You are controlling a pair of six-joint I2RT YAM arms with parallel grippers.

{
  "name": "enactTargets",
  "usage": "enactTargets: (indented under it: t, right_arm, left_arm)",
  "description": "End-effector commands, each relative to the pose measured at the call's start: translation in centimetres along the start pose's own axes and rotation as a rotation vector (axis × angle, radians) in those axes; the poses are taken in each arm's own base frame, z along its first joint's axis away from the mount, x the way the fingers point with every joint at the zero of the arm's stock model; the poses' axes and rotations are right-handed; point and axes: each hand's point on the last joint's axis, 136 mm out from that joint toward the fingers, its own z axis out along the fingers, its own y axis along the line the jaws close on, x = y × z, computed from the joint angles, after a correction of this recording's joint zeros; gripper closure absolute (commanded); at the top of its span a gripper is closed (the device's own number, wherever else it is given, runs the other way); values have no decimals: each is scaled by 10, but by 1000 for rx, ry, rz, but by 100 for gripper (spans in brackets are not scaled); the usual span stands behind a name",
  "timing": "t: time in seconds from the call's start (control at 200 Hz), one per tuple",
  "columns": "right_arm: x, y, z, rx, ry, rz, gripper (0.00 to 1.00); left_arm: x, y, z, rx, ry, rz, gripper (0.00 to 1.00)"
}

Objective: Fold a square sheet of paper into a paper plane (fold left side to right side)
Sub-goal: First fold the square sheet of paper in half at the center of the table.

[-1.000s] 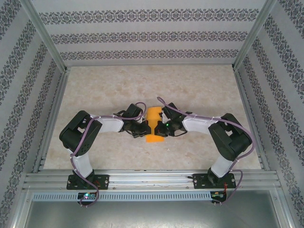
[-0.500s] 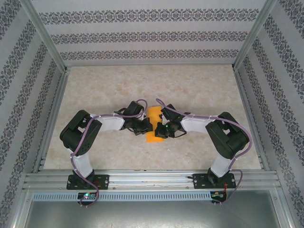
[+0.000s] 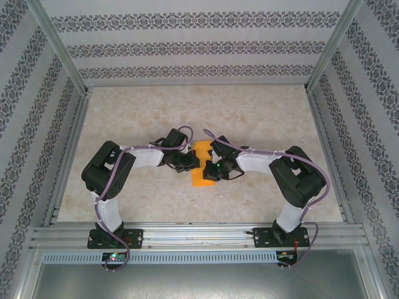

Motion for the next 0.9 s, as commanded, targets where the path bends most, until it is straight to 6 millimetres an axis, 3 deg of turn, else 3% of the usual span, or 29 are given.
enactTargets:
  t: [0.0, 0.375, 0.899]
  right_arm:
    - [34, -59, 12, 230, 108, 54, 100]
    - [39, -71, 10, 302, 138, 47, 100]
    - [42, -78, 9, 328, 153, 44, 100]
  left_arm:
    - [-3, 14, 4, -28, -2, 15, 98]
    - [-7, 43, 6, -92, -37, 6, 98]
    - [-46, 67, -12, -107, -166, 31, 97]
